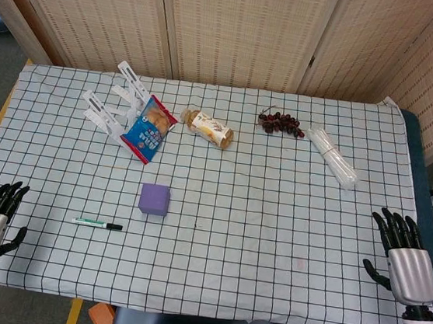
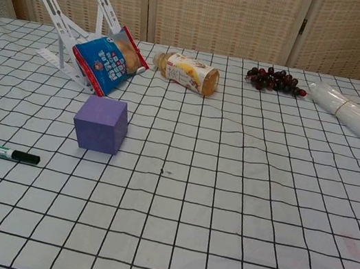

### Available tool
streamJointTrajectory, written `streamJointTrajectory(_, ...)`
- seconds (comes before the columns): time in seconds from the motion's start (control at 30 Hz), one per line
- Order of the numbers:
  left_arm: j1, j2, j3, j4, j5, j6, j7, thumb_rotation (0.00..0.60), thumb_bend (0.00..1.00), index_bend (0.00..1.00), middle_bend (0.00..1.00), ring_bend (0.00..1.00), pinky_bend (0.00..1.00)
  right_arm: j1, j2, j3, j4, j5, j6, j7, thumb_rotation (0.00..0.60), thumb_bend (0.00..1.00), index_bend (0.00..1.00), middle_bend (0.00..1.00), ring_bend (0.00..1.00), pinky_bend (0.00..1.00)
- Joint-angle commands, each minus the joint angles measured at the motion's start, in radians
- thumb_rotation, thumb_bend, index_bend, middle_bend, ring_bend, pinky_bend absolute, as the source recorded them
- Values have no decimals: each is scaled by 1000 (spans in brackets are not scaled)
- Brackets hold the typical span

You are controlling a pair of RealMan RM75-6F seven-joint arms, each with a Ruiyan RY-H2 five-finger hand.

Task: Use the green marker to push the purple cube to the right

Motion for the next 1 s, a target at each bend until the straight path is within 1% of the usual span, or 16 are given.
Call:
streamJointTrajectory(0.03, -2, -7, 3, 1, 3, -2, 15, 600, 407, 0, 0, 0, 130, 0, 2, 0, -3, -1, 1, 2, 600, 140, 0, 0, 0, 0)
streamJointTrajectory(0.1, -6, -21, 3, 12, 12, -1, 32, 600, 407, 0, 0, 0, 152, -2, 3, 1, -6, -1, 6, 0, 600, 139, 0, 0, 0, 0)
streamJointTrajectory(0.17, -15, -49, 0, 45, 36, 12, 49, 600, 409, 2, 12, 24, 214, -3, 4, 2, -9, -1, 9, 0, 600, 139, 0, 0, 0, 0)
streamJointTrajectory(0.23, -30, -99, -1, 117, 68, 20, 87, 600, 409, 37, 83, 160, 410, -4, 3, 5, -8, -2, 16, 4, 600, 139, 0, 0, 0, 0)
streamJointTrajectory(0.3, -54, -150, 5, 198, 102, 8, 133, 600, 412, 123, 204, 417, 701, -5, 1, 5, -5, -2, 18, 3, 600, 139, 0, 0, 0, 0)
streamJointTrajectory(0.33, -65, -169, 11, 229, 117, -1, 144, 600, 414, 162, 253, 517, 789, -5, 0, 5, -4, -2, 19, 0, 600, 140, 0, 0, 0, 0)
streamJointTrajectory(0.4, -88, -213, 22, 289, 150, -17, 157, 600, 416, 216, 325, 643, 879, -6, -1, 5, -4, -2, 18, -6, 600, 139, 0, 0, 0, 0)
streamJointTrajectory(0.47, -108, -256, 22, 337, 162, -33, 175, 600, 416, 245, 362, 714, 929, -6, -4, 6, -3, -3, 21, -8, 600, 139, 0, 0, 0, 0)
streamJointTrajectory(0.53, -120, -288, 16, 360, 145, -63, 206, 600, 414, 259, 368, 744, 953, -6, -6, 5, -2, -4, 22, -8, 600, 139, 0, 0, 0, 0)
streamJointTrajectory(0.63, -142, -326, 1, 371, 101, -124, 273, 600, 415, 268, 352, 759, 966, -5, -9, 6, 0, -2, 19, -11, 600, 139, 0, 0, 0, 0)
streamJointTrajectory(0.73, -164, -359, -5, 397, 84, -162, 311, 600, 415, 279, 344, 763, 968, -3, -11, 10, 4, 7, 13, -13, 600, 139, 0, 0, 0, 0)
streamJointTrajectory(0.87, -185, -400, -3, 447, 85, -179, 331, 600, 414, 301, 350, 763, 968, 1, -15, 13, 8, 22, -1, -21, 600, 139, 0, 0, 0, 0)
streamJointTrajectory(0.97, -196, -432, -4, 491, 91, -170, 335, 600, 415, 311, 357, 763, 968, 3, -17, 14, 10, 31, -10, -29, 600, 139, 0, 0, 0, 0)
streamJointTrajectory(1.0, -199, -448, -4, 512, 96, -161, 337, 600, 415, 329, 368, 763, 968, 4, -18, 14, 10, 33, -14, -32, 600, 139, 0, 0, 0, 0)
